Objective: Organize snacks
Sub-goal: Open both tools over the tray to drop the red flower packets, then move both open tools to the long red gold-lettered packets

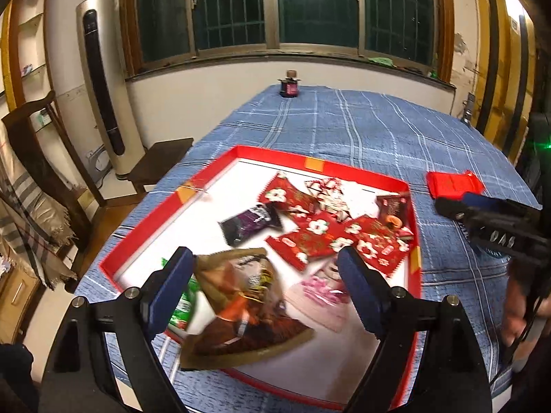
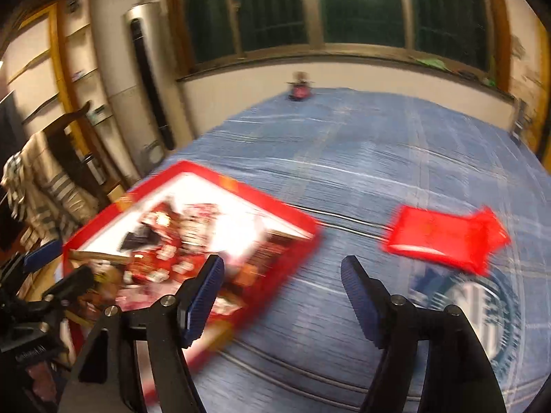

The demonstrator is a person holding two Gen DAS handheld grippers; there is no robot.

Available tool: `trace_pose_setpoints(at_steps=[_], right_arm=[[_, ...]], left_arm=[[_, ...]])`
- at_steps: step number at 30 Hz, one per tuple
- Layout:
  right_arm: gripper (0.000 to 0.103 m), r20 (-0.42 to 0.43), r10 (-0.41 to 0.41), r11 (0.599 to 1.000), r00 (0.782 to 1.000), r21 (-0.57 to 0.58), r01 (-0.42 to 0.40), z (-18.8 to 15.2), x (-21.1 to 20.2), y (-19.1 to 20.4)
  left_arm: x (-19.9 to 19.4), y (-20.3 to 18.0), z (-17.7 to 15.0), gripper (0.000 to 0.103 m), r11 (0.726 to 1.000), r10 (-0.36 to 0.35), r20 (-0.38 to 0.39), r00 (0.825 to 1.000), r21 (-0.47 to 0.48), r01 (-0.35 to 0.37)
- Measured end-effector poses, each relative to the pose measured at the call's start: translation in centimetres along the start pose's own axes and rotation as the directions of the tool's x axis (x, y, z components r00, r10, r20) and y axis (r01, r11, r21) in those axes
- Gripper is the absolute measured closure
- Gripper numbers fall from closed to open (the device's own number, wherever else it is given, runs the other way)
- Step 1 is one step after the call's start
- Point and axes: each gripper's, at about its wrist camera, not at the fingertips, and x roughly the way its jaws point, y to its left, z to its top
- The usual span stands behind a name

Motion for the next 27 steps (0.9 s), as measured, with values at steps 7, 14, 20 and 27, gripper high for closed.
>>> trace_pose_setpoints(at_steps=[7,14,20,27], right_arm=[[0.031,-0.011,-0.184,0.975,0.983,0.121,0.184,-1.6,-3.0,-10.4],[0.028,0.015,-0.145,0.816,0.989,0.567,0.111,-4.8,-6.0,-22.2],[0.028,0.005,-0.13,0.732,0.991,0.675,0.093,-5.9,-6.2,-24.8],[0.027,0.004,-0.101,0.713,0.995,0.697,0.07,-6.2,-6.2,-25.6]], left_arm=[[-0.5,-4.8,1.2,0.017,0.992,-0.053,0.013,0.998,0.117,0.051],[0.3,-11.7,3.8,0.017,0.968,-0.145,-0.012,0.989,0.207,0.145],[4.0,-18.5,6.8,0.017,0.939,-0.192,-0.03,0.981,0.287,0.192],[11.0,-23.7,11.9,0.017,0.951,-0.181,-0.13,0.975,0.228,0.207]])
